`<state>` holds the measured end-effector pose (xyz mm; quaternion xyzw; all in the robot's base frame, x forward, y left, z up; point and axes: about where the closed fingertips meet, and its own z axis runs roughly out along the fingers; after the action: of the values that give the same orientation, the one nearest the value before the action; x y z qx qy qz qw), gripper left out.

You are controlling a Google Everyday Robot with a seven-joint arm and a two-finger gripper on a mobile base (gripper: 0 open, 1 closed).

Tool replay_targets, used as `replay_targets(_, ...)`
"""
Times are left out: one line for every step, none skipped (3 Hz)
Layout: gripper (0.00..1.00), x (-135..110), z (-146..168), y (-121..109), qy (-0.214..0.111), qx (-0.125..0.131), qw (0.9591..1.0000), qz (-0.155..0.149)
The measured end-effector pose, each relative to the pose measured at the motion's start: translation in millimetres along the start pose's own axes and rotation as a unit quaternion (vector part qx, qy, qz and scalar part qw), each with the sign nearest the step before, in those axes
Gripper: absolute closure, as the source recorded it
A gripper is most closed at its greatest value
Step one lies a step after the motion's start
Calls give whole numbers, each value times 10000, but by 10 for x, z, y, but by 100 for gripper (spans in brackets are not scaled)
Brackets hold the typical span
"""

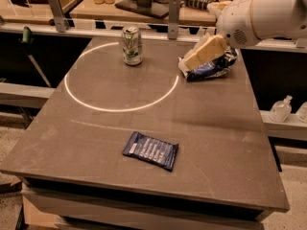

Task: Move 7up can near rxbar blueberry

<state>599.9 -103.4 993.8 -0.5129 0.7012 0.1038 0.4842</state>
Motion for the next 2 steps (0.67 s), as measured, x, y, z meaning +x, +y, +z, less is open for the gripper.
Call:
replay_targets(0,214,636,-236,-349,-255,9978,508)
replay_targets(0,301,1263,-374,-523,-525,9942,778)
